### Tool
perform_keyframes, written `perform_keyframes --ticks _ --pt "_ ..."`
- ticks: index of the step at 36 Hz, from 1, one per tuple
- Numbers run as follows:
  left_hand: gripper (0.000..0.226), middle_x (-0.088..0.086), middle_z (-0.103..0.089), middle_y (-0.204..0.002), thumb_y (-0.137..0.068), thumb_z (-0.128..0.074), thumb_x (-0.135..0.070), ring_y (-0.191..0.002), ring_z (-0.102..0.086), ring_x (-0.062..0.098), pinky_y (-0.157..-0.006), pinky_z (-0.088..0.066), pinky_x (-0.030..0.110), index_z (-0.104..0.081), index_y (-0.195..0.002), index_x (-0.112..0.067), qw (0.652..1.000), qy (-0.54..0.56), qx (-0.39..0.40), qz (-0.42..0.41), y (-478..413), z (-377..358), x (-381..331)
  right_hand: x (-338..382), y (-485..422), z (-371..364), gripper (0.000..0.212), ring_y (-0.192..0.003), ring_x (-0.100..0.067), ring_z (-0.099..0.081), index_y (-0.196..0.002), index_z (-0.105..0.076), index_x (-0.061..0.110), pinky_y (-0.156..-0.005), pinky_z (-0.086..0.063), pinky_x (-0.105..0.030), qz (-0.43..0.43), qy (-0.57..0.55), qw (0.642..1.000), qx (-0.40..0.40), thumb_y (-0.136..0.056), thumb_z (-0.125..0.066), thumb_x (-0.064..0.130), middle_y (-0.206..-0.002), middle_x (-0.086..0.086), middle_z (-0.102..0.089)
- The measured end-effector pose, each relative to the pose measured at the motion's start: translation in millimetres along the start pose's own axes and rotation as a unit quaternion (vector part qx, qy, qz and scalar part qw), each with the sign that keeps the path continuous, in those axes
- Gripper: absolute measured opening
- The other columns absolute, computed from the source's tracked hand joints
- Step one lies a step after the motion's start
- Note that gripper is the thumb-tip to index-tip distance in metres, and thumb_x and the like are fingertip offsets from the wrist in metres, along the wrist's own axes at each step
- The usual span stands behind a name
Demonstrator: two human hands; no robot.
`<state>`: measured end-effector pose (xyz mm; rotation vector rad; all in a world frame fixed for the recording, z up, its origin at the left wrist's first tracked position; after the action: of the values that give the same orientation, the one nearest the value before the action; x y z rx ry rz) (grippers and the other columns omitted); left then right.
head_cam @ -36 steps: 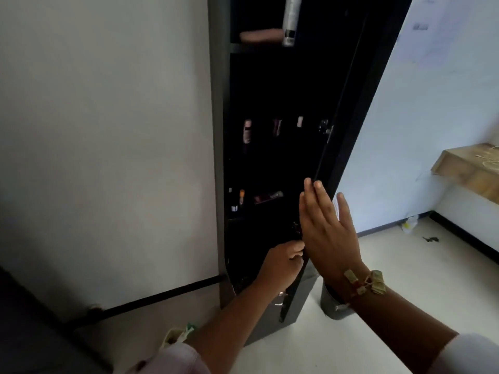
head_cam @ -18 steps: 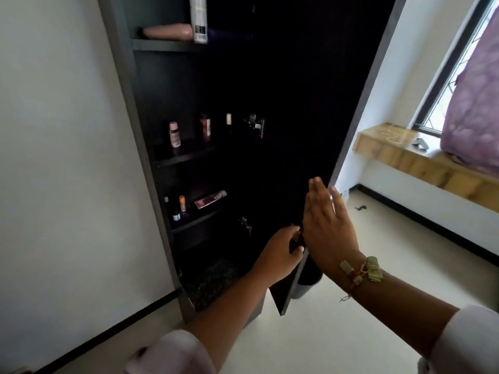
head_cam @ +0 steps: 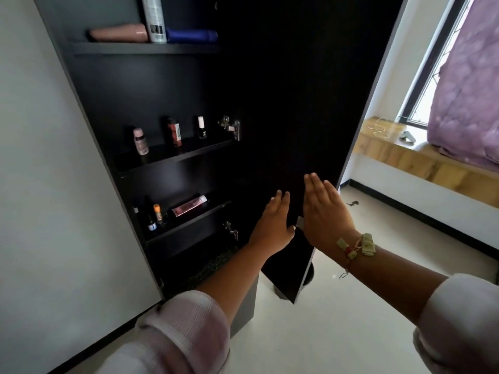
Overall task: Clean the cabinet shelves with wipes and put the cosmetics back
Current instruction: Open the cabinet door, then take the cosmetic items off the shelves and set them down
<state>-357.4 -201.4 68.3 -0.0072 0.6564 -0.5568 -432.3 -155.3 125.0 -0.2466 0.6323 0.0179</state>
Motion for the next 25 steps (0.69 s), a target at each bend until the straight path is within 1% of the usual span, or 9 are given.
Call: perform_keyframes --ticks 2,6,11,13,16,20,25 --pt "0.087 -0.004 0.011 -0.161 -0.093 -0.060 -0.025 -0.149 0.006 0.020 -0.118 -0.016 0.042 0.004 -0.153 -0.027 1.000 -0.022 0.008 0.005 -7 -3 -1 -6 -3 -5 0.075 -0.147 -0.039 0.011 -0.150 -0.008 -0.003 -0.118 0.006 -0.050 -0.006 -0.012 1.000 0.004 -0.097 -0.027 0.046 -0.158 -0.025 0.010" --pt "0.092 -0.003 0.011 -0.161 -0.091 -0.062 -0.025 -0.149 0.006 0.019 -0.118 -0.018 0.043 0.005 -0.153 -0.027 0.999 -0.045 0.016 0.015 -19 -7 -1 -14 -8 -16 0.076 -0.147 -0.039 0.010 -0.150 -0.008 -0.002 -0.118 0.003 -0.051 -0.007 -0.022 1.000 0.007 -0.096 -0.028 0.047 -0.159 -0.024 0.008" --pt "0.097 -0.003 0.012 -0.161 -0.089 -0.066 -0.026 -0.148 0.008 0.020 -0.119 -0.019 0.046 0.007 -0.152 -0.028 0.997 -0.077 0.019 0.015 -34 -13 0 -21 -14 -24 0.077 -0.147 -0.037 0.011 -0.151 -0.010 0.000 -0.117 0.007 -0.050 0.007 -0.031 0.999 -0.015 -0.096 -0.029 0.050 -0.160 -0.022 0.006" --pt "0.100 -0.002 0.012 -0.161 -0.087 -0.068 -0.029 -0.148 0.008 0.021 -0.119 -0.018 0.045 0.008 -0.152 -0.028 0.995 -0.097 0.017 0.016 -40 -15 -1 -20 -15 -26 0.079 -0.147 -0.037 0.012 -0.151 -0.008 0.000 -0.117 0.008 -0.050 0.019 -0.029 0.999 -0.020 -0.096 -0.029 0.051 -0.159 -0.022 0.007" --pt "0.105 -0.001 0.012 -0.161 -0.085 -0.070 -0.033 -0.148 0.008 0.023 -0.119 -0.017 0.045 0.010 -0.152 -0.028 0.993 -0.119 0.017 0.012 -47 -20 -3 -20 -16 -29 0.083 -0.146 -0.039 0.013 -0.150 -0.003 -0.001 -0.118 0.007 -0.052 0.025 -0.029 0.999 -0.017 -0.094 -0.031 0.053 -0.159 -0.024 0.009" --pt "0.107 -0.004 0.013 -0.161 -0.084 -0.071 -0.034 -0.148 0.008 0.021 -0.119 -0.015 0.043 0.011 -0.152 -0.026 0.993 -0.114 0.021 0.028 -54 -27 -2 -23 -18 -32 0.078 -0.145 -0.041 0.015 -0.151 -0.004 0.000 -0.118 0.004 -0.054 0.028 -0.053 0.998 -0.014 -0.095 -0.030 0.047 -0.158 -0.025 0.009" --pt "0.103 -0.005 0.011 -0.161 -0.086 -0.068 -0.035 -0.149 0.007 0.020 -0.120 -0.013 0.040 0.010 -0.152 -0.024 0.994 -0.101 0.013 0.046 -59 -29 6 -19 -20 -34 0.076 -0.144 -0.043 0.018 -0.151 -0.004 0.000 -0.118 0.004 -0.056 0.047 -0.072 0.996 -0.014 -0.095 -0.027 0.045 -0.158 -0.026 0.011"
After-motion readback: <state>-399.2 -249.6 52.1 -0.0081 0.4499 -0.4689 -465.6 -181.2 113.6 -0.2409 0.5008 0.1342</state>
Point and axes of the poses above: each hand's wrist, its own y-axis away from the middle knuckle, its own z-axis out of the back of the hand, x = y × z, the point moved 9 cm from there along -y, towards the middle knuckle
